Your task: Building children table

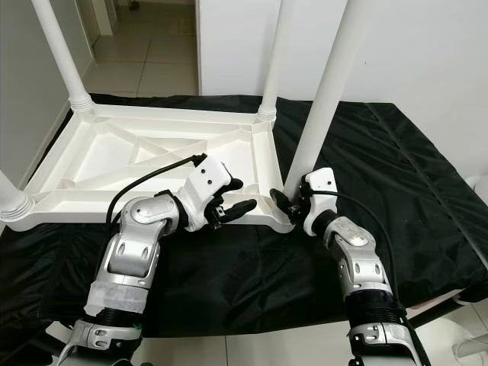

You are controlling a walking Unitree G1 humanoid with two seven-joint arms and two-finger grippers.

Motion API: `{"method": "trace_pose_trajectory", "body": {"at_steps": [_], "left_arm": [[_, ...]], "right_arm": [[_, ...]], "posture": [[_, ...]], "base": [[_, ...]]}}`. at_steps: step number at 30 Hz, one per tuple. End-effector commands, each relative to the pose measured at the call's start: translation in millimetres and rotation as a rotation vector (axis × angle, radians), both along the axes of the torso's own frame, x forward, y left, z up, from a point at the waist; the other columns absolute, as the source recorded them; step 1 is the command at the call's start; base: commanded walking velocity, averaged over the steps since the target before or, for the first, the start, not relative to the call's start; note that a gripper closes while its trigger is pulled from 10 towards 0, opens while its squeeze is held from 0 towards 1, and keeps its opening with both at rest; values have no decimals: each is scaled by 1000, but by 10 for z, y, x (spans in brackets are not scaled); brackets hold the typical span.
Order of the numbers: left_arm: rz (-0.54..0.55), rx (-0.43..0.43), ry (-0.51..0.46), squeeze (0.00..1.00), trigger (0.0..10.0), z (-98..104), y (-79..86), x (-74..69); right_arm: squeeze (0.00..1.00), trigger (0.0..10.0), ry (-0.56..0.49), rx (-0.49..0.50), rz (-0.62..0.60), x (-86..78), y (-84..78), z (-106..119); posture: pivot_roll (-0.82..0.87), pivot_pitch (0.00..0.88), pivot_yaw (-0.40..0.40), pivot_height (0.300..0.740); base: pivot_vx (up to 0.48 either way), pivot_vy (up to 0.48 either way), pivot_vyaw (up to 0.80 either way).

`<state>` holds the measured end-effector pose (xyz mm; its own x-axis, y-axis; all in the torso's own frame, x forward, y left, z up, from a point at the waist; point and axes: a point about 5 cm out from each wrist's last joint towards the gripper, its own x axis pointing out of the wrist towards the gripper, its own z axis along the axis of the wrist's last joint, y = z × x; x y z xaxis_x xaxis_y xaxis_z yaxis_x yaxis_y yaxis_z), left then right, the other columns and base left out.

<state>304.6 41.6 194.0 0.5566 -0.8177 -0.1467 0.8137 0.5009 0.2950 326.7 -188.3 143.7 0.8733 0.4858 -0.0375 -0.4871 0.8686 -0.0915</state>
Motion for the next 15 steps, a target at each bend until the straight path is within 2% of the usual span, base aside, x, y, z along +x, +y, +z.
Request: {"method": "trace_pose_trajectory", "body": {"at_steps": [1,9,15], "left_arm": [[269,-60,-87,0,10000,80,34,126],[265,-59,-76,0,10000,54,34,106],[265,-59,-66,0,10000,31,32,97]], "right_arm": [[0,10000,52,26,4,-20,60,-115],[0,10000,-3,41,-59,-35,107,-17],[0,10000,-3,26,-130,-54,158,-3]], "posture": [[-40,6,-36,740],[-55,26,-34,740],[-62,36,-31,740]], "base": [[0,0,0],[0,0,0],[0,0,0]]}}
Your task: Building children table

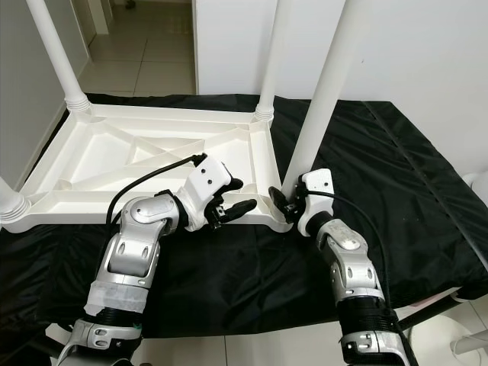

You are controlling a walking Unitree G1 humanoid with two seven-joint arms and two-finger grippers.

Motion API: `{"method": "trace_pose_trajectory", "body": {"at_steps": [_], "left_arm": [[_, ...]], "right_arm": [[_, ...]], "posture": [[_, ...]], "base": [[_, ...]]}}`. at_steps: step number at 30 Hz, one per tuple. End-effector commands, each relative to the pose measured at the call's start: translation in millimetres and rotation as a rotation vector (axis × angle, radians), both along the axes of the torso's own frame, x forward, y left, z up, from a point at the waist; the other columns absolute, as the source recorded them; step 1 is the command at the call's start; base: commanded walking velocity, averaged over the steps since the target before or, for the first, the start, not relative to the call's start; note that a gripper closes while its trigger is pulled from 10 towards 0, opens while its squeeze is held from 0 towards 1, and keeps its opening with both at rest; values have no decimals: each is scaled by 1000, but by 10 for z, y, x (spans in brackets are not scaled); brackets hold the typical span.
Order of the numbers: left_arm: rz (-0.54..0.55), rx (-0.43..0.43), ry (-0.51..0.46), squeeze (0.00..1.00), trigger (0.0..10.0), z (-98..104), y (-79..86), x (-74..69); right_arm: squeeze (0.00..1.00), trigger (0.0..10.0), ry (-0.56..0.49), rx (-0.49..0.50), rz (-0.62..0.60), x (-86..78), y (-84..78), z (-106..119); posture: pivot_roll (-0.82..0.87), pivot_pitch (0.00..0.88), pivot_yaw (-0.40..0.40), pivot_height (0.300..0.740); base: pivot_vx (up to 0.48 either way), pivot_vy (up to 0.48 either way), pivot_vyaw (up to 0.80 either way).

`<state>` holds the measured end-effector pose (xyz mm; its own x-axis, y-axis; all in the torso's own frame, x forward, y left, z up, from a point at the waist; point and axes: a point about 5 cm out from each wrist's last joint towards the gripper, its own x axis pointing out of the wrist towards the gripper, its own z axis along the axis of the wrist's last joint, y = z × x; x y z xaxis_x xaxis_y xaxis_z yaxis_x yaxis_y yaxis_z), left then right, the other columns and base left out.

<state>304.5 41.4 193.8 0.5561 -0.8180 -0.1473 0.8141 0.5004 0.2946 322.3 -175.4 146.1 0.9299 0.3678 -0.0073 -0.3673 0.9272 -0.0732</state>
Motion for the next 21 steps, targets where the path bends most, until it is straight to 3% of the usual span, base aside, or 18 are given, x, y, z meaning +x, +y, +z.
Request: {"method": "trace_pose_trajectory", "body": {"at_steps": [1,8,9,12,14,18,19,21], "left_arm": [[264,-59,-62,0,10000,17,28,87],[259,-55,-57,0,10000,-1,22,74],[271,-62,-46,0,10000,-10,34,90],[271,-62,-46,0,10000,-10,34,90],[298,-77,-35,0,10000,-26,60,118],[308,-97,-26,0,10000,-51,80,129],[318,-109,-22,0,10000,-57,91,140],[324,-116,-19,0,10000,-60,97,149]], "right_arm": [[0,10000,20,2,-45,-14,51,-18],[0,10000,33,38,-128,-34,113,-28],[0,10000,35,71,-185,-59,186,-43],[0,10000,35,71,-185,-59,186,-43],[0,10000,22,108,-262,-108,311,-57],[0,10000,11,142,-324,-134,366,-53],[412,10000,7,149,-351,-141,373,-51],[412,10000,5,152,-366,-145,375,-49]], "posture": [[-64,41,-27,740],[-65,43,-25,740],[-65,45,-21,740],[-65,45,-21,740],[-64,45,-17,740],[-58,45,-14,740],[-56,44,-10,740],[-56,44,-10,740]], "base": [[0,0,0],[0,0,0],[0,0,0],[0,0,0],[0,0,0],[0,0,0],[0,0,0],[0,0,0]]}}
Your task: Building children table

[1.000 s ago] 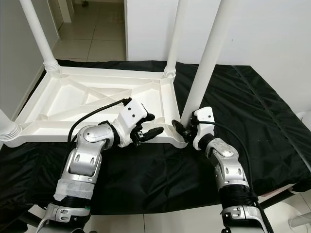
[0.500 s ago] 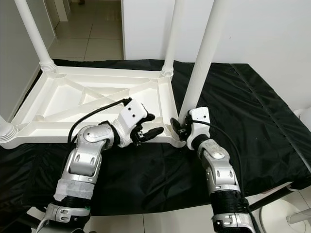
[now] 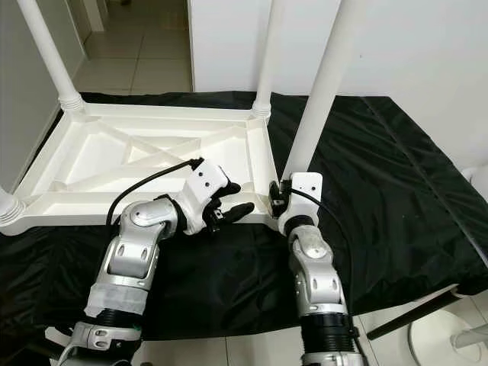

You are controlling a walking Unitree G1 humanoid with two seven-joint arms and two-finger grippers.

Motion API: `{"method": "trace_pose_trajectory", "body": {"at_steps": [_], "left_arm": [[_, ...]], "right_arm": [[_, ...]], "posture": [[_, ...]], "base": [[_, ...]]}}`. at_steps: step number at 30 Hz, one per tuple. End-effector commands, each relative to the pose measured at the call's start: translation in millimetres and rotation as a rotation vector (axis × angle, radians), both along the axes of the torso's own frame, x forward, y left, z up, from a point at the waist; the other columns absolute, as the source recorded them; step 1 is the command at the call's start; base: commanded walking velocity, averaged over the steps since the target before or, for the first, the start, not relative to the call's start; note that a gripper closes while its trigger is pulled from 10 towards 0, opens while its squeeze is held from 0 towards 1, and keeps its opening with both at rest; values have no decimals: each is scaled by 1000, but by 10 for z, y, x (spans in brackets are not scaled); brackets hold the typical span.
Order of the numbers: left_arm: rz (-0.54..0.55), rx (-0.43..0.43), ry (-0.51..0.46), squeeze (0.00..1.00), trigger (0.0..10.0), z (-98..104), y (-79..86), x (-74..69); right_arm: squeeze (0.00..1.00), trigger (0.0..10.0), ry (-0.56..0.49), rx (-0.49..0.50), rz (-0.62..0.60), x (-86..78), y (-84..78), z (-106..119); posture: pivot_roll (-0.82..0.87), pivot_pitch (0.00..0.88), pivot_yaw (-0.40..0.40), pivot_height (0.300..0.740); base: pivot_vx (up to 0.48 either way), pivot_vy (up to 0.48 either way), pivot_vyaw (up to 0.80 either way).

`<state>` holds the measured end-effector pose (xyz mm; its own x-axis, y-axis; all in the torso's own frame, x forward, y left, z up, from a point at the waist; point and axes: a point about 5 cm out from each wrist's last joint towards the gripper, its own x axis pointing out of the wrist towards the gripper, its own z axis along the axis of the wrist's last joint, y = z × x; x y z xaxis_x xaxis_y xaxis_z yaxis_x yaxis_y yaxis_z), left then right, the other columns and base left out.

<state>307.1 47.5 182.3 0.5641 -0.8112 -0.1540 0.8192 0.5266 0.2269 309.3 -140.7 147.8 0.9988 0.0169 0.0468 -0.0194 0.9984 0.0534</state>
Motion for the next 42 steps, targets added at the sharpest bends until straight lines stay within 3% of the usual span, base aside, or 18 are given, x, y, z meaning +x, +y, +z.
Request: {"method": "trace_pose_trajectory", "body": {"at_steps": [1,16,17,25,27,31,42], "left_arm": [[324,-77,-59,0,10000,44,51,141],[399,-124,9,0,10000,3,91,183],[456,-148,20,0,10000,-10,158,225],[515,-144,-2,0,10000,-23,272,270],[511,-139,-80,0,10000,34,330,263],[514,-137,-95,0,10000,45,338,262],[616,-264,-9,0,10000,55,413,370]], "right_arm": [[1000,10000,26,34,-17,-16,32,-64],[1000,10000,-69,28,-43,-45,-28,32],[0,10000,-54,55,-29,-56,-19,9],[0,10000,-40,54,-6,-82,-27,-27],[0,10000,-72,13,7,-128,-73,-50],[0,10000,-79,12,11,-134,-79,-49],[0,10000,-91,7,13,-104,-103,-47]], "posture": [[-51,43,-8,740],[-46,34,-4,740],[-45,30,-9,740],[-45,29,-10,740],[-36,22,-17,740],[-36,22,-17,740],[-42,0,-32,740]], "base": [[0,0,0],[0,0,0],[0,0,0],[0,0,0],[0,0,0],[0,0,0],[0,0,0]]}}
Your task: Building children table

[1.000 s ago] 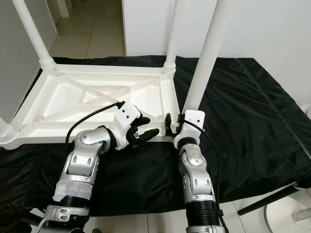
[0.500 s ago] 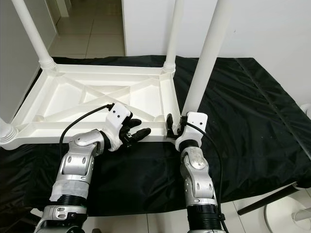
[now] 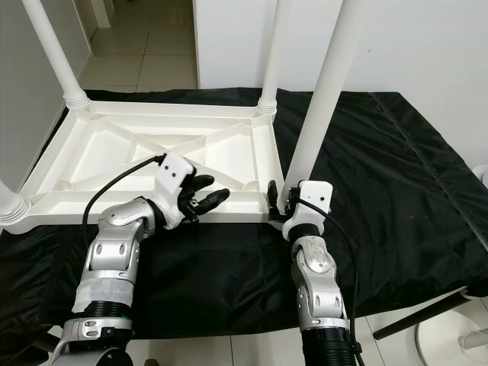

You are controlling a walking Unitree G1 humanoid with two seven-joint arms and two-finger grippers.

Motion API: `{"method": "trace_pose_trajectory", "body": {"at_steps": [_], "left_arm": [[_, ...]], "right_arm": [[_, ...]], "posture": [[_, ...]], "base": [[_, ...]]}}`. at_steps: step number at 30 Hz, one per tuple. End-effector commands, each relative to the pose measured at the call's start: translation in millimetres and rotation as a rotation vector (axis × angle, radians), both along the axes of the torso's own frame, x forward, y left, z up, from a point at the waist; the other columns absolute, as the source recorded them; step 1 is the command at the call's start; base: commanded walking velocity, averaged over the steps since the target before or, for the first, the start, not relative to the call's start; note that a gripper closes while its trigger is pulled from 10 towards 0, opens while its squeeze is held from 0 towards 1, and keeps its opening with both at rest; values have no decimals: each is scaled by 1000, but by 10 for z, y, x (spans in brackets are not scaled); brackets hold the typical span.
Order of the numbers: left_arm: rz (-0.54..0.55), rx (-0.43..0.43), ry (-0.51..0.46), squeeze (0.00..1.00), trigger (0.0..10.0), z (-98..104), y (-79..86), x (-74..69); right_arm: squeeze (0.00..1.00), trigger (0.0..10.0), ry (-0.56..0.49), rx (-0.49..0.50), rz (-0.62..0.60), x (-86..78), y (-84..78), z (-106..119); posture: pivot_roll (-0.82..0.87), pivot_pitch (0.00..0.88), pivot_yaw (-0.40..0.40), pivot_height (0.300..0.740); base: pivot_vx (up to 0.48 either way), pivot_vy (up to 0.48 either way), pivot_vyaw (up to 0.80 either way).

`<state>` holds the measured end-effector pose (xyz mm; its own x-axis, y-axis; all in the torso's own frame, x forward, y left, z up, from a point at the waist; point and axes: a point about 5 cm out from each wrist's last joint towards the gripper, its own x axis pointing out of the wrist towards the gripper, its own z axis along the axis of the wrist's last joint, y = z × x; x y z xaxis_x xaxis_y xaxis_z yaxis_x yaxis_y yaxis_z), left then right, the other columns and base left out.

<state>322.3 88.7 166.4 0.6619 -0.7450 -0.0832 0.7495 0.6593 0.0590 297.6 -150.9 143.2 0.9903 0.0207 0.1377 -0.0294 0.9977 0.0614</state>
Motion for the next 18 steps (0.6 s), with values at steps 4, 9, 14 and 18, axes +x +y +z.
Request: {"method": "trace_pose_trajectory", "body": {"at_steps": [4,9,14,18], "left_arm": [[475,-88,-66,0,10000,211,-21,216],[456,-108,-54,0,10000,203,-64,216],[445,-115,-39,0,10000,199,-78,220],[439,-120,-29,0,10000,188,-77,226]], "right_arm": [[0,10000,-4,-5,12,24,1,7],[0,10000,-11,-10,11,39,-11,14],[0,10000,-12,-13,10,45,-16,15],[0,10000,-13,-13,10,48,-14,8]], "posture": [[-43,0,-35,740],[-43,0,-37,740],[-42,0,-38,740],[-44,0,-35,740]], "base": [[0,0,0],[0,0,0],[0,0,0],[0,0,0]]}}
